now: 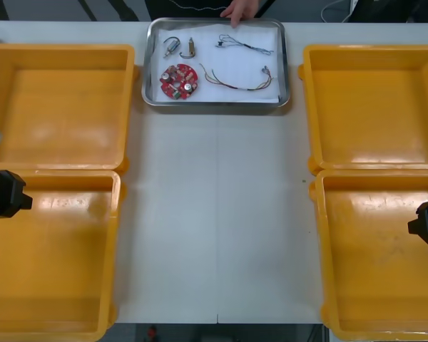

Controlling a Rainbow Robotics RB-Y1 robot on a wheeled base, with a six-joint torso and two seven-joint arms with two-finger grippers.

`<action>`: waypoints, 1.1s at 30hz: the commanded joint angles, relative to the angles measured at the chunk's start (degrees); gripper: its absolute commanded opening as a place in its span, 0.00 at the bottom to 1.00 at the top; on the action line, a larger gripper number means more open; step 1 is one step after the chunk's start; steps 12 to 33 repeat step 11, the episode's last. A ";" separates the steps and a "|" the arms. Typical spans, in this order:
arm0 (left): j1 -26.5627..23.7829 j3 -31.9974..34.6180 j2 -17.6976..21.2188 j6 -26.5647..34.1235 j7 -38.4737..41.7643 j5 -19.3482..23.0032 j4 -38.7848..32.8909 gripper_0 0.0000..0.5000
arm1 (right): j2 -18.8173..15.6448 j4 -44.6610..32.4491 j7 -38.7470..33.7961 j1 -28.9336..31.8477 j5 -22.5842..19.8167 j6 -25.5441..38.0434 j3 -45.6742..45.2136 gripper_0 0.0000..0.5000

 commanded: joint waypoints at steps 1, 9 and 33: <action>1.01 1.73 2.30 0.37 -6.38 0.39 -1.79 1.00 | -2.00 -0.49 -0.63 1.12 -0.23 0.17 -1.85 1.00; 1.01 1.73 2.30 0.37 -6.38 0.39 -1.79 1.00 | -2.00 -0.49 -0.63 1.12 -0.23 0.17 -1.85 1.00; 1.01 1.73 2.30 0.37 -6.38 0.39 -1.79 1.00 | -2.00 -0.49 -0.63 1.12 -0.23 0.17 -1.85 1.00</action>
